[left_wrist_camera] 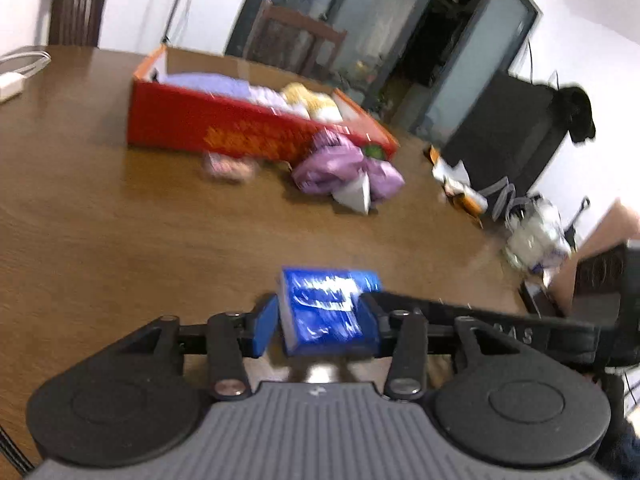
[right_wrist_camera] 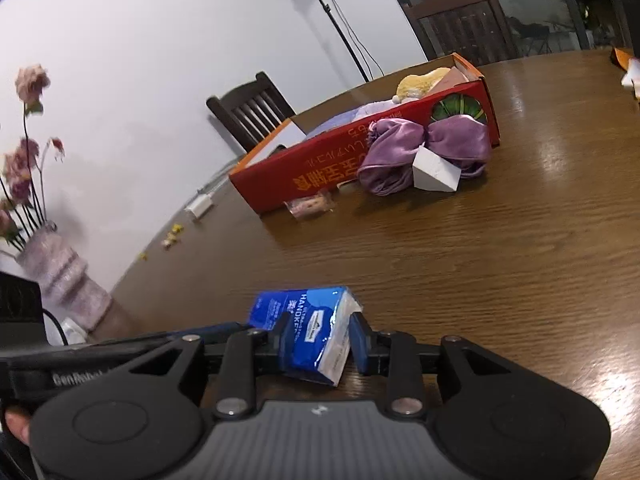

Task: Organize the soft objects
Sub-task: 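Grasp the blue tissue pack with the right gripper, then carry the tissue pack into the box and open the right gripper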

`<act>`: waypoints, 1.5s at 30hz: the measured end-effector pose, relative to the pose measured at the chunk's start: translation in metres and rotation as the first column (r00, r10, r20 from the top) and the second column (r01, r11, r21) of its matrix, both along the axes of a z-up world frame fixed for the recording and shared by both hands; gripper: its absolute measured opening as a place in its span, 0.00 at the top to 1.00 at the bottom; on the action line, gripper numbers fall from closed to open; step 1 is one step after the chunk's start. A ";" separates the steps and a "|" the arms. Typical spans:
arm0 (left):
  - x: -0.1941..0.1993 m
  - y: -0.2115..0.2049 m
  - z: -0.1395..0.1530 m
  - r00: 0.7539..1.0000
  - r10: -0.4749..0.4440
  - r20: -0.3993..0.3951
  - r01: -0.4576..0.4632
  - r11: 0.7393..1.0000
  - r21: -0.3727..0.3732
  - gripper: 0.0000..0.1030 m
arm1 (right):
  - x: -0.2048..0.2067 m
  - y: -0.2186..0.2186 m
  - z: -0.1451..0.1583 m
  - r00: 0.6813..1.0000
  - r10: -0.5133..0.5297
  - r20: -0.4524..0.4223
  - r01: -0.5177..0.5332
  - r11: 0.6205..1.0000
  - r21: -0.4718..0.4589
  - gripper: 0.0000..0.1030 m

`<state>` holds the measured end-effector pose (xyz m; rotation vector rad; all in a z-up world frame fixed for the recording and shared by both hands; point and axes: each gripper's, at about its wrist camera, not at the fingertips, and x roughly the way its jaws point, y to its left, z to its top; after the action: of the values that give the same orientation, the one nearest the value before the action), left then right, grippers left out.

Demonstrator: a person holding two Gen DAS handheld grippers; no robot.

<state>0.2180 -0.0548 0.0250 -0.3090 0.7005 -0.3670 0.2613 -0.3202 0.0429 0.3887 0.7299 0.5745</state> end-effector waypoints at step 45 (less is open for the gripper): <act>0.300 0.074 0.039 0.976 0.196 -0.091 -0.183 0.975 0.128 0.70 | 0.315 0.121 0.053 0.987 -0.051 -0.154 0.041 0.997 -0.070 0.76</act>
<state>0.5181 0.0196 0.0642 -0.2803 0.7838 -0.1270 0.5765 -0.1989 0.0959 0.3901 0.8854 0.4782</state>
